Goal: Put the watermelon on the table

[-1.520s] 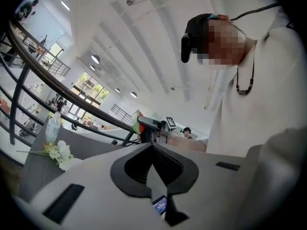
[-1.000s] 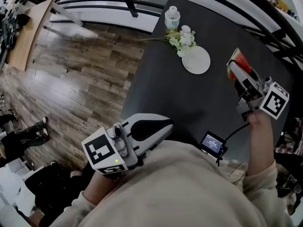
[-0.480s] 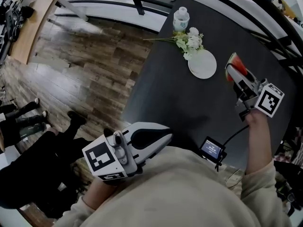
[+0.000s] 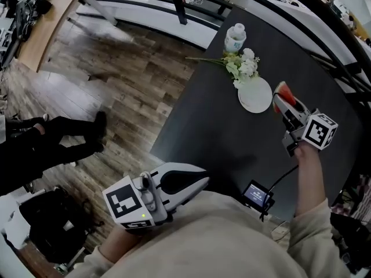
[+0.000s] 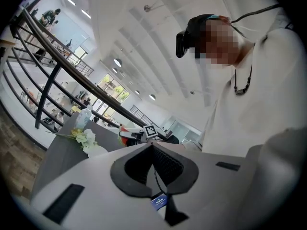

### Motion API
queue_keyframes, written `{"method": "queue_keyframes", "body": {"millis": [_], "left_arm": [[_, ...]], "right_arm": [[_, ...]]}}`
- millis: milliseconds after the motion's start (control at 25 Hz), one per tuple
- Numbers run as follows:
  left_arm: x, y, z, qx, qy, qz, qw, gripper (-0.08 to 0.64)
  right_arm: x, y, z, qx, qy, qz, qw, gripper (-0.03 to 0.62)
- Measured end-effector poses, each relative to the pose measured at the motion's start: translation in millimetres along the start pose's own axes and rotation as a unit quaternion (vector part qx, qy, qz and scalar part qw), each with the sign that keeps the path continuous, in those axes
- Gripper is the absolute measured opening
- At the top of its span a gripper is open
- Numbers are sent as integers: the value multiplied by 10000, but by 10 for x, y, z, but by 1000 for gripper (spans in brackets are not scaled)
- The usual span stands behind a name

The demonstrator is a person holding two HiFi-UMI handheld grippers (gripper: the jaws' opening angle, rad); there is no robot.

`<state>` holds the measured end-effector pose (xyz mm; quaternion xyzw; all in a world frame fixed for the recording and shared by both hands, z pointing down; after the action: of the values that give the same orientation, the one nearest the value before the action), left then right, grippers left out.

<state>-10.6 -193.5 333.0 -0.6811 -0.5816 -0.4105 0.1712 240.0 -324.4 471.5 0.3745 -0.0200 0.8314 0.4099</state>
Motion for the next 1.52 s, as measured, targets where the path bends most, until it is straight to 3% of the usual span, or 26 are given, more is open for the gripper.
{"method": "queue_keyframes", "body": {"millis": [520, 960, 1160, 1520], "left_arm": [[-35, -105, -254, -239, -170, 89, 9995, 3], [-6, -204, -385, -470, -233, 158, 9985, 3], [16, -222, -378, -512, -240, 184, 9982, 3], [49, -244, -338, -588, -287, 250, 9975, 3]], "right_arm": [[310, 392, 655, 430, 271, -563, 9971, 186], [649, 625, 1113, 735, 449, -1276, 9881, 186], [801, 701, 1269, 744, 923, -1248, 9851, 186], [988, 673, 1483, 1219, 589, -1946, 9715, 186]]}}
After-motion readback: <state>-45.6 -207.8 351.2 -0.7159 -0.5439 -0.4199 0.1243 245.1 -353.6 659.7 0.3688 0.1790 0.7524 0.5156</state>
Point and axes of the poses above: the fingertips, and each gripper's own axes: y forward along the fingers, z to its right, x out of its underside, the point moved 1 cm from there along -y, backward along the fingers, and after that the axes turned 12 degrees about -x, right-handed, at the moved point
